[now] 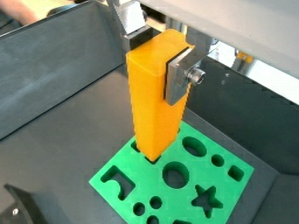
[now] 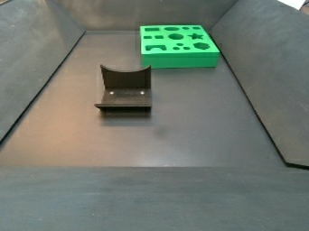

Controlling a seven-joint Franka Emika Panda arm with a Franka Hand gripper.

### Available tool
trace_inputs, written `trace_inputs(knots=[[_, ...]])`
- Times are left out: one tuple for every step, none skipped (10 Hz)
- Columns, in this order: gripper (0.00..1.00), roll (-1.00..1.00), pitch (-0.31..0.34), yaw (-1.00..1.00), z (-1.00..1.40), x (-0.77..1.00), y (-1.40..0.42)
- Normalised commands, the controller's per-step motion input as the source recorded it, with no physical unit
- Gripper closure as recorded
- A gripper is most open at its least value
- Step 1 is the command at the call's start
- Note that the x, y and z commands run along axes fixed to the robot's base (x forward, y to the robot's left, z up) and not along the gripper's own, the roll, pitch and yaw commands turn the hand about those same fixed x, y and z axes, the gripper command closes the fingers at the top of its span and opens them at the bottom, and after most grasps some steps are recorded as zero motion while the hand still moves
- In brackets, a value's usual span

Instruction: Insert the rectangle object.

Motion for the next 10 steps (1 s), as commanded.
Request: trace_inputs(knots=[[1.00, 0.00, 0.000, -1.00, 0.00, 0.00, 0.00], [1.00, 0.00, 0.000, -1.00, 0.00, 0.00, 0.00], [1.00, 0.00, 0.000, -1.00, 0.00, 0.00, 0.00], [1.00, 0.00, 0.000, -1.00, 0.00, 0.00, 0.00], [1.00, 0.00, 0.000, -1.00, 0.00, 0.00, 0.00], [1.00, 0.00, 0.000, -1.00, 0.00, 0.00, 0.00], [1.00, 0.00, 0.000, -0.91, 0.00, 0.13, 0.00], [1.00, 0.00, 0.000, -0.99, 0.00, 0.05, 0.00], [1.00, 0.00, -0.003, -1.00, 0.00, 0.00, 0.00], [1.00, 0.01, -0.016, -1.00, -0.11, 0.00, 0.00]])
